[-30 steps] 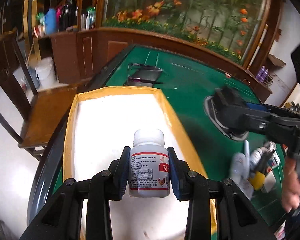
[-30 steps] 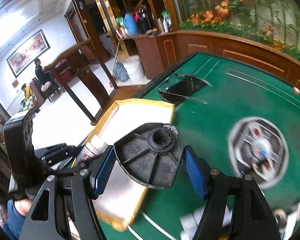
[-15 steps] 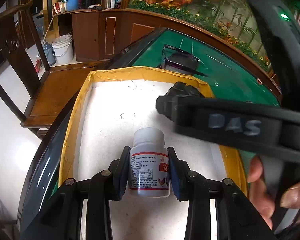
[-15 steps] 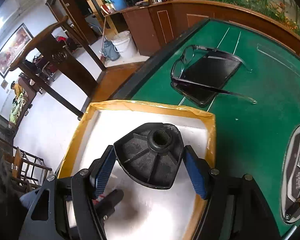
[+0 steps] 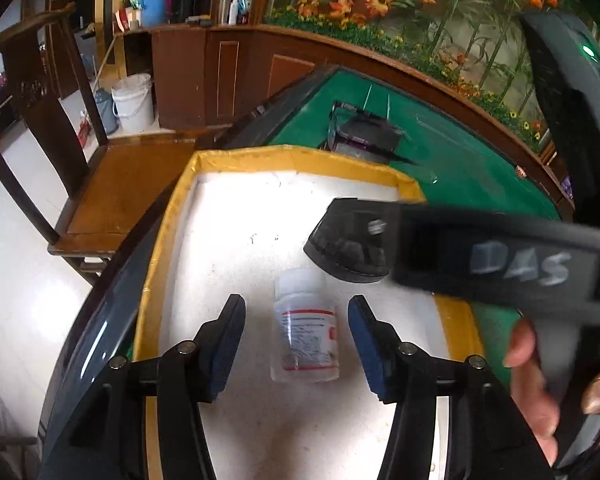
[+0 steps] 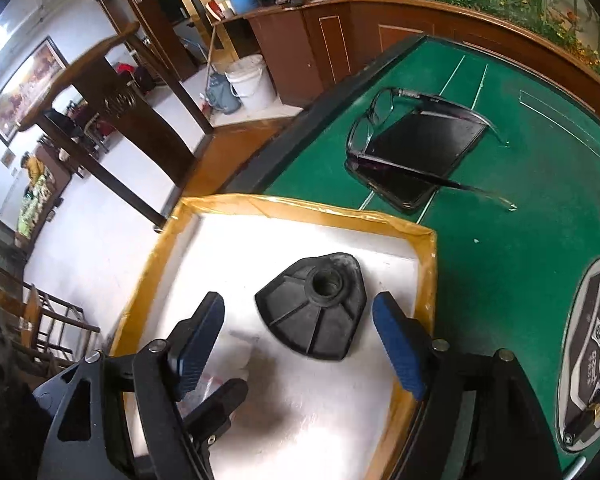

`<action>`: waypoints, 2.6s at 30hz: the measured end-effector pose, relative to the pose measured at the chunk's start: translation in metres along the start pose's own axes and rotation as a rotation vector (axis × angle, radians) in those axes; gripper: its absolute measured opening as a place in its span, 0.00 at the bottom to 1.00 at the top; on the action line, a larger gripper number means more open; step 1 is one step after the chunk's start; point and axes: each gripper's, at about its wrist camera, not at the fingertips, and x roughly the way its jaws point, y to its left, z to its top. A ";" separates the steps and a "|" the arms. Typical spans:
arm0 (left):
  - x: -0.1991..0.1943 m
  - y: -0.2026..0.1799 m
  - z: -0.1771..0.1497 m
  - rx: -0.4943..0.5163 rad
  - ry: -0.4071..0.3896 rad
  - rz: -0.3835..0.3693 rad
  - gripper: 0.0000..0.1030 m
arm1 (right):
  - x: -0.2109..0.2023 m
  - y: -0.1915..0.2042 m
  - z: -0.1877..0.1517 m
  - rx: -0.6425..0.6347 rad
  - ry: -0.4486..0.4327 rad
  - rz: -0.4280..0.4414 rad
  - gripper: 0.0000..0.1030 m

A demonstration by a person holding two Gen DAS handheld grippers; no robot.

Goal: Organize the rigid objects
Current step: 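Carry both items into the yellow-rimmed tray and open both grippers, then grasp the large white bottle with green label with the left gripper, then grasp the white square box with the right gripper while the left lifts the bottle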

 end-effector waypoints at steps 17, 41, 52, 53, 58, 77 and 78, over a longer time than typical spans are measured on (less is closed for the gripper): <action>-0.082 -0.114 -0.093 0.308 -0.108 -0.240 0.68 | -0.206 -0.113 -0.175 0.038 -0.321 0.115 0.74; 0.014 -0.226 -0.093 0.527 0.145 -0.177 0.43 | -0.229 -0.217 -0.235 0.319 -0.417 0.118 0.74; -0.012 -0.199 -0.123 0.448 0.140 -0.196 0.35 | -0.228 -0.231 -0.238 0.382 -0.398 0.046 0.74; -0.014 -0.196 -0.126 0.438 0.133 -0.198 0.35 | -0.229 -0.231 -0.238 0.378 -0.396 0.026 0.74; -0.023 -0.189 -0.136 0.422 0.118 -0.197 0.36 | -0.227 -0.225 -0.237 0.340 -0.376 0.013 0.74; -0.020 -0.196 -0.138 0.465 0.092 -0.174 0.37 | -0.191 -0.142 -0.299 -0.174 -0.210 -0.433 0.74; -0.019 -0.196 -0.138 0.467 0.091 -0.173 0.37 | -0.188 -0.138 -0.300 -0.207 -0.206 -0.467 0.74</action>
